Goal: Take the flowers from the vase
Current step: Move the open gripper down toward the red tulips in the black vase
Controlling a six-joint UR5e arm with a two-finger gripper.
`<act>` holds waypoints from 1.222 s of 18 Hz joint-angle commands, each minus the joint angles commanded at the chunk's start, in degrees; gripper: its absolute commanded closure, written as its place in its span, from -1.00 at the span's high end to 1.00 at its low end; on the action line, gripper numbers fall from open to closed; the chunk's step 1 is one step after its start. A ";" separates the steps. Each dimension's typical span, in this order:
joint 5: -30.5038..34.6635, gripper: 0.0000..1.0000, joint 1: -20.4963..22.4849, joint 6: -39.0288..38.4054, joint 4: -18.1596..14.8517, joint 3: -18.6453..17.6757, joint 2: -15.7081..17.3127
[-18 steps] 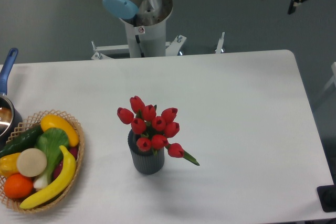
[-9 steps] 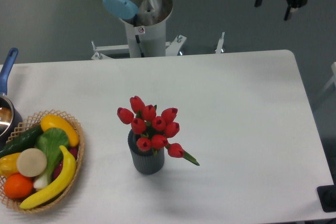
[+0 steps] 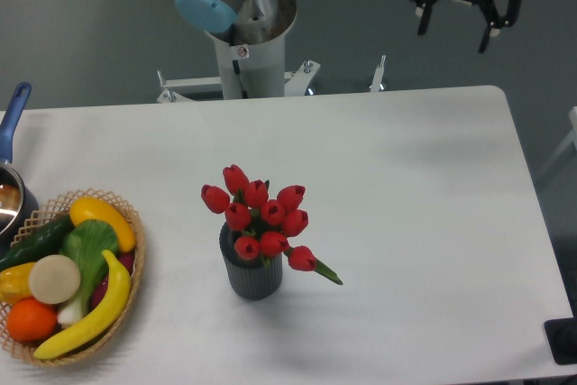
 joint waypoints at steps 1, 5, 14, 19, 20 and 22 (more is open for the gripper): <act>-0.89 1.00 -0.09 -0.97 1.49 -0.96 0.09; -1.69 1.00 -3.51 -7.29 10.88 -3.69 -0.61; -1.51 1.00 -12.20 -11.27 17.15 -5.89 -3.16; -1.16 1.00 -16.78 -10.56 23.99 -6.42 -6.06; -1.51 1.00 -17.31 -10.30 25.14 -6.94 -6.85; -3.26 1.00 -20.90 -10.29 25.59 -6.86 -8.52</act>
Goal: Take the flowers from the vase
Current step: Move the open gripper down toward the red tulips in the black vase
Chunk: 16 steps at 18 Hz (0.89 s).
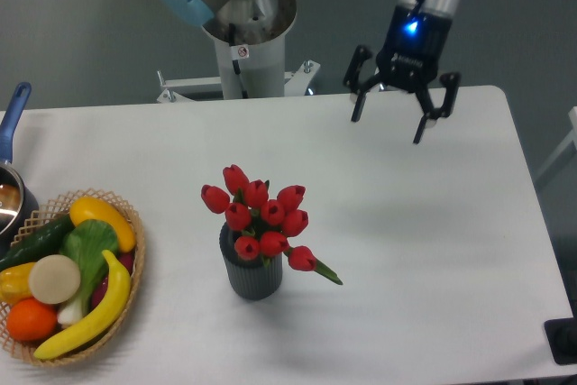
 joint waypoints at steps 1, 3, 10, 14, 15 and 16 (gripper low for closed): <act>-0.53 1.00 -0.28 0.09 0.00 -0.09 -0.70; -1.85 1.00 -1.06 0.61 0.18 -0.26 -1.85; -12.03 1.00 -3.18 -0.53 0.00 -3.52 -3.86; -14.86 1.00 -3.09 -0.18 0.09 -3.43 -5.63; -14.78 1.00 -3.09 0.08 0.18 -3.34 -5.72; -14.77 1.00 -3.09 0.09 0.26 -3.34 -5.98</act>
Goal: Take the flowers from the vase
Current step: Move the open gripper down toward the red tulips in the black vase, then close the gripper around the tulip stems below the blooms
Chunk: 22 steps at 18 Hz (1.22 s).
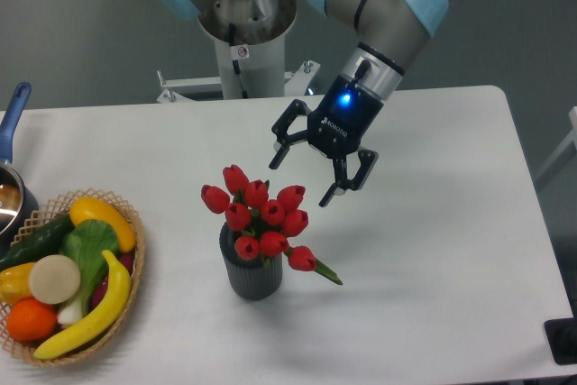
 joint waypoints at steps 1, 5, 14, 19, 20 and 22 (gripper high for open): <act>0.00 1.00 0.00 0.00 0.00 -0.09 -0.35; 0.00 1.00 -0.35 0.17 0.26 0.44 -0.97; -5.09 1.00 -2.55 2.90 2.02 2.28 -6.24; -5.36 1.00 -3.51 2.90 2.11 3.25 -7.74; -5.36 1.00 -3.52 2.90 2.11 3.25 -7.74; -5.27 1.00 -3.69 3.07 2.20 3.16 -8.35</act>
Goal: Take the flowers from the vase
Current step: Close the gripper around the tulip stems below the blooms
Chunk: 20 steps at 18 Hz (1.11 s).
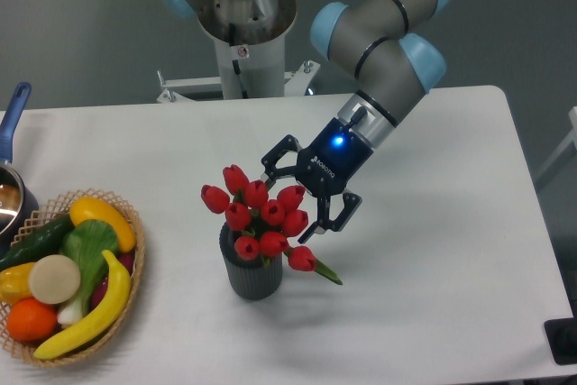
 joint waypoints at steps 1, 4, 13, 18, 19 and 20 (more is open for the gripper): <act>0.00 1.00 -0.26 -0.09 0.00 0.00 -0.44; 0.00 1.00 -0.62 -0.09 0.00 0.35 -0.71; -0.17 1.00 -2.55 -0.09 0.18 2.02 -2.47; -2.02 0.91 -2.64 -0.17 0.18 2.02 -2.38; -2.02 0.76 -2.64 -0.17 0.18 1.85 -2.38; -2.11 0.58 -2.64 -0.17 0.18 1.58 -2.38</act>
